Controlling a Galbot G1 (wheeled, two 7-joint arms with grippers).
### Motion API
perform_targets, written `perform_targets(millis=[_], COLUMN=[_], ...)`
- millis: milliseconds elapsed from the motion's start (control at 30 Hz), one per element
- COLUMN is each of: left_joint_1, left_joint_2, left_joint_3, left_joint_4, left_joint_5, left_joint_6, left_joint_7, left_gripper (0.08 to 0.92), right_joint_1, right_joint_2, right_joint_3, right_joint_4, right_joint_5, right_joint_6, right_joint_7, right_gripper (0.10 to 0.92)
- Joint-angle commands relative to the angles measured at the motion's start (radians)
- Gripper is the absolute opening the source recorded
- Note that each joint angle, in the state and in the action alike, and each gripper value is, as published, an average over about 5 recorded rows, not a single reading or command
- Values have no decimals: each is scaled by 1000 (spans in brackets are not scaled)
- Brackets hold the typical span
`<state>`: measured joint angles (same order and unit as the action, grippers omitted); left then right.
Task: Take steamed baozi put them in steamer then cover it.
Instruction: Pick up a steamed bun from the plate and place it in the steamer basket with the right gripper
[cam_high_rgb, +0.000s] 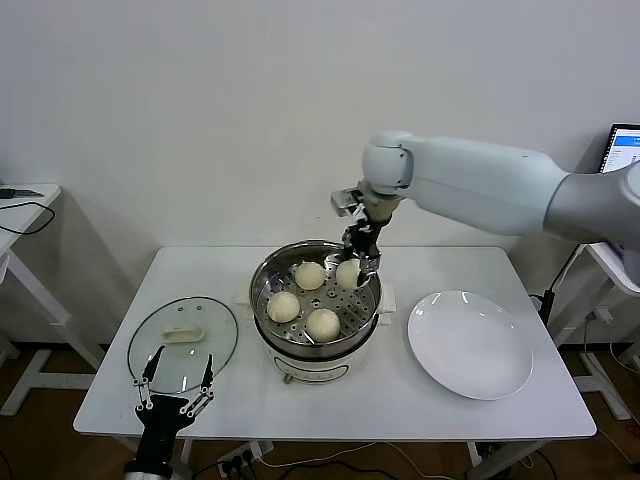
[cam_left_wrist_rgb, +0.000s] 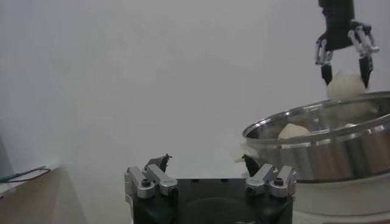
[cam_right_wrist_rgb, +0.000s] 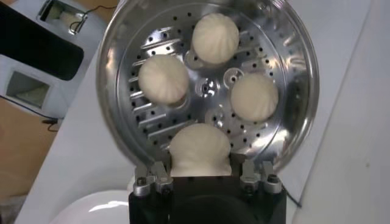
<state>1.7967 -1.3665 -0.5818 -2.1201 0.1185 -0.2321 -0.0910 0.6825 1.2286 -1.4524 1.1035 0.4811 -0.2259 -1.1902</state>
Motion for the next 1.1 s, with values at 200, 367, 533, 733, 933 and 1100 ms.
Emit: perform_targets(millis=[200,367,533,733,933,1100], left_joint_1=[0,0,1,2,4,2], left_joint_2=[1,0,0,-2,-2,-1], left_joint_3=[-7,-7,-8,-8,-7,2], left_joint_4=[5,6,7,5,3,-3], left_joint_5=[-1,-1,-1,-1,2,8], left_joint_6=[-4,-4,-6,-6,-6,-4], left_joint_7=[-3,-4,-4,-4,-3,-2], left_gripper=[823,823,823,823,823,823], right_joint_1=[-98,-123,-135,-139,-120,-101], right_joint_2=[78,84,88,86,50,-35], right_joint_3=[-14,-10,-8,-2,18,103], right_joint_4=[-83,-102,-111,-108,-56,26], right_joint_5=[-55,-69,-85,-97,-112,-128], right_joint_6=[-12,-12,-11,-10,-7,0], right_joint_7=[31,42,46,51,41,41], right_gripper=[636,636,637,665,789,821])
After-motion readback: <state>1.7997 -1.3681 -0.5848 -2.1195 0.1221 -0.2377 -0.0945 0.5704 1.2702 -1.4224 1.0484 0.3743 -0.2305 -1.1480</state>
